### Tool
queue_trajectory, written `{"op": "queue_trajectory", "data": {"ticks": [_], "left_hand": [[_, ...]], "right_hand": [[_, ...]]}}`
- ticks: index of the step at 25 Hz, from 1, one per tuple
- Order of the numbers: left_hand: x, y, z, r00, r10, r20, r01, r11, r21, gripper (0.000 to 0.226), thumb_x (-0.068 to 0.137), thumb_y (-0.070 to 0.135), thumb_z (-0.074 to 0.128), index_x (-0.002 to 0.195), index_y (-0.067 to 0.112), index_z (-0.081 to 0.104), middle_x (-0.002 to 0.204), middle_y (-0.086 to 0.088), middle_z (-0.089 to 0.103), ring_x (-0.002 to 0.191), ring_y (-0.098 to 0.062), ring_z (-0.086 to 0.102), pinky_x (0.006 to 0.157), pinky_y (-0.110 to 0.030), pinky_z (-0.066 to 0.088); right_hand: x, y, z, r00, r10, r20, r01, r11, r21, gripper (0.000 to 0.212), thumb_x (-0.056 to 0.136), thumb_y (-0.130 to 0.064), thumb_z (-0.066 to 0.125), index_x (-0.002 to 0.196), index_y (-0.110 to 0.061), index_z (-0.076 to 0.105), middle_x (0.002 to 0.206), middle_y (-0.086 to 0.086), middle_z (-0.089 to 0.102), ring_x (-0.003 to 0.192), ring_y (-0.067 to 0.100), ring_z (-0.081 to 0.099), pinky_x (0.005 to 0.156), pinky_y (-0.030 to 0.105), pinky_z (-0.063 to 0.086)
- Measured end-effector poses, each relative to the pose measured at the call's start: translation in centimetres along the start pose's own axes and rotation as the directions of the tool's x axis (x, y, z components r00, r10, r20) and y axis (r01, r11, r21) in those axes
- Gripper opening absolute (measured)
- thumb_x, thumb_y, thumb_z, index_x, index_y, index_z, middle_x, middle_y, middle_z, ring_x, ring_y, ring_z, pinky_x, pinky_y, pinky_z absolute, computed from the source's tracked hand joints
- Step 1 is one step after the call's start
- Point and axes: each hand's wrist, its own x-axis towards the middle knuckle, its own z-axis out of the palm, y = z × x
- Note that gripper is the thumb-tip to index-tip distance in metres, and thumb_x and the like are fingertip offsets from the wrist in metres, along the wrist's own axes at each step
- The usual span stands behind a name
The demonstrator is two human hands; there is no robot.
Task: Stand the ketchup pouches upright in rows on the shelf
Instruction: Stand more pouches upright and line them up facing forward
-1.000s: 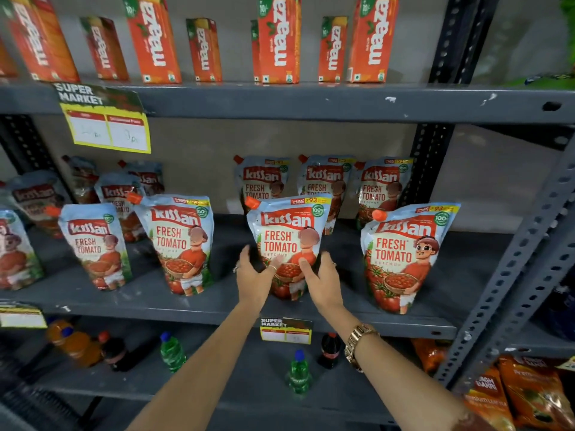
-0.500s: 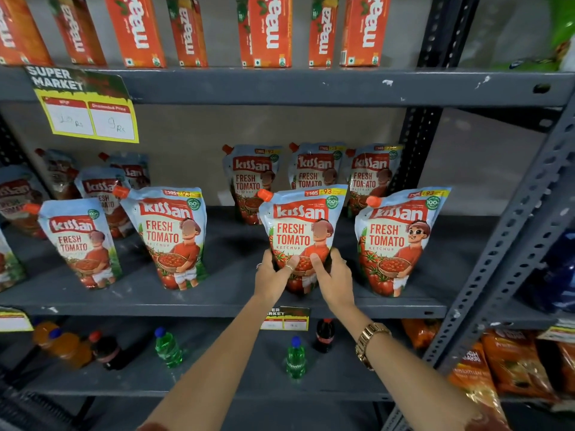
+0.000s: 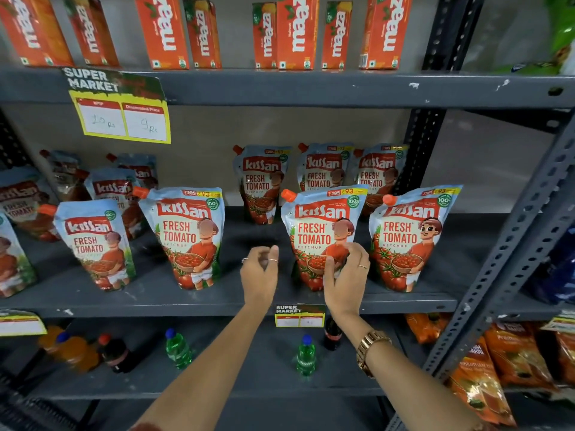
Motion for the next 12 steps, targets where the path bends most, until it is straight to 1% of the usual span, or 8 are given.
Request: {"op": "queue_trajectory", "data": {"ticks": [1, 3, 5, 6, 8, 10, 12], "left_hand": [[0.4, -0.2, -1.1, 0.999, 0.011, -0.048, -0.011, 1.0, -0.006, 0.028, 0.09, 0.029, 0.055, 0.1, 0.005, 0.061, 0.084, -0.004, 0.061, 0.084, -0.019, 0.057, 0.074, -0.028, 0.042], [1.2, -0.4, -3.4, 0.992, 0.035, -0.121, -0.035, 0.999, 0.001, 0.023, 0.092, 0.025, 0.052, 0.094, 0.004, 0.06, 0.073, -0.001, 0.056, 0.077, -0.019, 0.053, 0.071, -0.028, 0.039], [1.9, -0.7, -5.4, 0.98, 0.061, -0.188, -0.056, 0.998, 0.03, 0.02, 0.093, 0.024, 0.05, 0.084, 0.008, 0.056, 0.068, 0.0, 0.054, 0.073, -0.02, 0.051, 0.066, -0.028, 0.039], [2.3, -1.0, -6.5, 0.972, 0.067, -0.225, -0.058, 0.997, 0.044, 0.02, 0.093, 0.024, 0.05, 0.082, 0.008, 0.054, 0.069, -0.003, 0.055, 0.072, -0.02, 0.05, 0.063, -0.027, 0.038], [3.3, -1.7, -8.4, 0.953, 0.058, -0.297, -0.035, 0.996, 0.082, 0.021, 0.092, 0.026, 0.051, 0.086, 0.006, 0.056, 0.079, -0.008, 0.06, 0.075, -0.022, 0.052, 0.062, -0.027, 0.037], [4.8, -2.5, -10.6, 0.937, 0.068, -0.343, -0.024, 0.991, 0.13, 0.022, 0.089, 0.027, 0.055, 0.093, 0.006, 0.057, 0.092, -0.014, 0.063, 0.085, -0.028, 0.056, 0.068, -0.032, 0.042], [6.0, -3.0, -12.4, 0.943, 0.071, -0.325, -0.025, 0.989, 0.145, 0.028, 0.084, 0.026, 0.062, 0.101, 0.005, 0.054, 0.106, -0.016, 0.058, 0.095, -0.033, 0.056, 0.075, -0.037, 0.046]], "right_hand": [[-0.2, -0.4, 0.5, 1.0, -0.031, -0.001, 0.031, 0.999, -0.02, 0.03, 0.088, -0.015, 0.056, 0.114, -0.003, 0.051, 0.124, 0.017, 0.05, 0.113, 0.027, 0.047, 0.09, 0.039, 0.049], [-0.7, -1.5, 1.7, 0.998, -0.064, 0.029, 0.063, 0.998, 0.002, 0.025, 0.088, -0.013, 0.055, 0.111, -0.003, 0.053, 0.122, 0.016, 0.051, 0.112, 0.026, 0.049, 0.086, 0.037, 0.052], [-1.3, -3.0, 3.0, 0.994, -0.091, 0.062, 0.089, 0.995, 0.036, 0.023, 0.087, -0.01, 0.055, 0.109, -0.003, 0.054, 0.118, 0.015, 0.053, 0.11, 0.025, 0.05, 0.086, 0.034, 0.052], [-1.7, -3.8, 3.8, 0.991, -0.108, 0.082, 0.104, 0.993, 0.051, 0.021, 0.087, -0.009, 0.055, 0.107, -0.004, 0.054, 0.115, 0.013, 0.053, 0.107, 0.023, 0.051, 0.087, 0.034, 0.051], [-2.5, -5.3, 5.5, 0.981, -0.134, 0.137, 0.123, 0.989, 0.084, 0.019, 0.087, -0.009, 0.054, 0.105, -0.006, 0.054, 0.113, 0.011, 0.053, 0.104, 0.021, 0.051, 0.09, 0.035, 0.049], [-3.3, -7.0, 7.3, 0.972, -0.143, 0.185, 0.124, 0.986, 0.112, 0.019, 0.087, -0.008, 0.053, 0.106, -0.007, 0.053, 0.115, 0.01, 0.052, 0.104, 0.023, 0.052, 0.09, 0.033, 0.049], [-3.8, -8.6, 8.7, 0.964, -0.129, 0.231, 0.1, 0.986, 0.132, 0.021, 0.088, -0.009, 0.054, 0.109, -0.007, 0.053, 0.119, 0.01, 0.051, 0.105, 0.025, 0.053, 0.087, 0.026, 0.047]]}}
